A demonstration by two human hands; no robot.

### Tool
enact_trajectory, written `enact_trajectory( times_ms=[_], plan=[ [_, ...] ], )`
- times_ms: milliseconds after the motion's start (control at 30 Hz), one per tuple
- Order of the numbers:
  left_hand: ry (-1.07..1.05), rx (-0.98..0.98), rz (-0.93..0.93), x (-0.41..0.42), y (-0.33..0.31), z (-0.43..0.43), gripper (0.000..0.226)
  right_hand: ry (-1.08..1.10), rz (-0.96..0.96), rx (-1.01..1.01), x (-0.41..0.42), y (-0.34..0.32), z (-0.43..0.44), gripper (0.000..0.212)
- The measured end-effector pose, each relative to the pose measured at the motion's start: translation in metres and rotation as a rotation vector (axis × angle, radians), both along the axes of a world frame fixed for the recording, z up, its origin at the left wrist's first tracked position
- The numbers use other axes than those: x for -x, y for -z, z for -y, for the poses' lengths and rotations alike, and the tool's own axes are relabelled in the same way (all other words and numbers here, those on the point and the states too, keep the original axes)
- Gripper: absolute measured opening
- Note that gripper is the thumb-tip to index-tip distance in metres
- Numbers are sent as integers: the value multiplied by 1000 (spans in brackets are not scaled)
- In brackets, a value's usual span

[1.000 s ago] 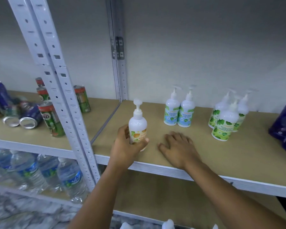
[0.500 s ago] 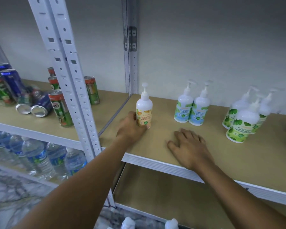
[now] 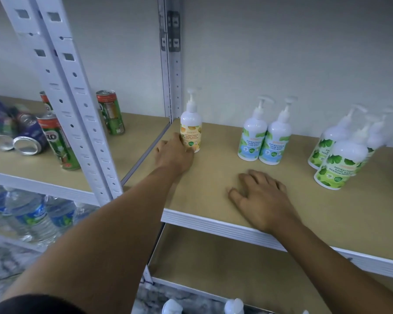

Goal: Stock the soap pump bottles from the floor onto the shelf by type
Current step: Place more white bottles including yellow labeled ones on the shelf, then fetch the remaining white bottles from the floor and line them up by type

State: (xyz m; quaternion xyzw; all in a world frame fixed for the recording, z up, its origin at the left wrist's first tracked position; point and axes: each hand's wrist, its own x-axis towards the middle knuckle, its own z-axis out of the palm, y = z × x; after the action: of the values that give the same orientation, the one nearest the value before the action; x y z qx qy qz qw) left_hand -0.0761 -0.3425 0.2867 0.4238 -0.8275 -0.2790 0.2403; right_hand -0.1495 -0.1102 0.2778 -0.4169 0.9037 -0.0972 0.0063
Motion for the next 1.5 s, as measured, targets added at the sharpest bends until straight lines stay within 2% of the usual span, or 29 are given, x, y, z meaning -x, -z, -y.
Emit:
enact_trajectory(
  times_ms=[567, 667, 833, 967, 1033, 1133, 1233, 1367, 1500],
  plan=[
    [-96, 107, 99, 11, 4, 5, 40, -2, 13, 17, -4, -3, -1, 60],
    [-90, 96, 102, 8, 3, 2, 49, 1, 12, 31, -4, -4, -1, 59],
    [-81, 63, 184, -16, -1, -27, 84, 36, 51, 158, -4, -7, -4, 54],
    [-9, 74, 249, -45, -3, -73, 72, 79, 104, 333, -14, -11, -23, 30],
    [14, 109, 293, -58, -3, -101, 62, 75, 118, 368, -23, -8, -42, 25],
    [47, 124, 233, -74, -2, -151, 51, 1, 143, 429, -39, 4, -85, 20],
    [111, 97, 172, -86, -1, -205, 47, -4, 139, 607, -56, 17, -140, 13],
    [208, 85, 10, -91, 7, -284, 34, 158, 153, 687, -66, 46, -222, 8],
    [386, -56, -43, -79, 34, -353, 24, 487, 421, 657, -66, 80, -296, 7]
  ],
)
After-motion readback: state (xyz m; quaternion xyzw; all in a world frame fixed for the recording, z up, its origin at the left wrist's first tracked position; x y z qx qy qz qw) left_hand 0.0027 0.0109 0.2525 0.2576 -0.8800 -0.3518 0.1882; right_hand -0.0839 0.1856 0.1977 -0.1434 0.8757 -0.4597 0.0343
